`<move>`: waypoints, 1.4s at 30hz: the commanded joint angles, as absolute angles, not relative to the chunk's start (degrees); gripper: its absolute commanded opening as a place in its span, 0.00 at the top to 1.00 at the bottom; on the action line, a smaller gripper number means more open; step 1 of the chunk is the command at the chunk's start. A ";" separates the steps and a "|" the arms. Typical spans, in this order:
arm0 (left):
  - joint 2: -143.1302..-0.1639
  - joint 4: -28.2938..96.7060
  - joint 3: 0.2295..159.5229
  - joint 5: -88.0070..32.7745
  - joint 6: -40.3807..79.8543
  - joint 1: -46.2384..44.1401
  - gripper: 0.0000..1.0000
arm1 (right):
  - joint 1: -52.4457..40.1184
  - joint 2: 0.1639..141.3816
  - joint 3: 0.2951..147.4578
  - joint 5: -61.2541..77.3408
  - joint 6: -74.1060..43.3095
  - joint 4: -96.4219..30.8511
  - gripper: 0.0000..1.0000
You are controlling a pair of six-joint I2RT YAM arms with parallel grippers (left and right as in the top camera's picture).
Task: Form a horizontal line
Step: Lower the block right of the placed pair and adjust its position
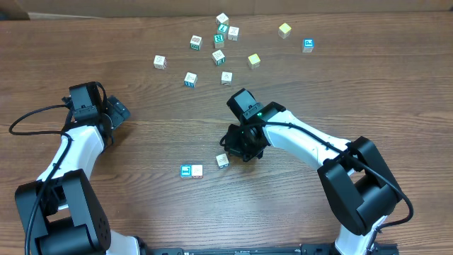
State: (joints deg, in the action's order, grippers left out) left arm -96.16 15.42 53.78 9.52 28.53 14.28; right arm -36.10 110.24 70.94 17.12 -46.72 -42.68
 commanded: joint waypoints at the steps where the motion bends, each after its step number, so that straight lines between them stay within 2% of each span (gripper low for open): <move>1: -95.88 15.38 54.52 10.28 28.32 14.22 0.00 | -36.40 110.52 70.43 17.41 -48.71 -41.69 0.96; 31: -95.88 15.38 54.52 10.28 28.34 14.22 0.00 | -38.83 110.61 70.43 16.19 -51.27 -41.63 0.96; 42: -95.88 15.38 54.52 10.28 28.34 14.22 0.00 | -38.94 110.61 70.43 24.12 -51.24 -43.05 0.96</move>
State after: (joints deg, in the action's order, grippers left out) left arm -96.16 15.42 53.78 9.52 28.53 14.28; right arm -38.94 110.24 70.81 22.17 -50.98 -42.54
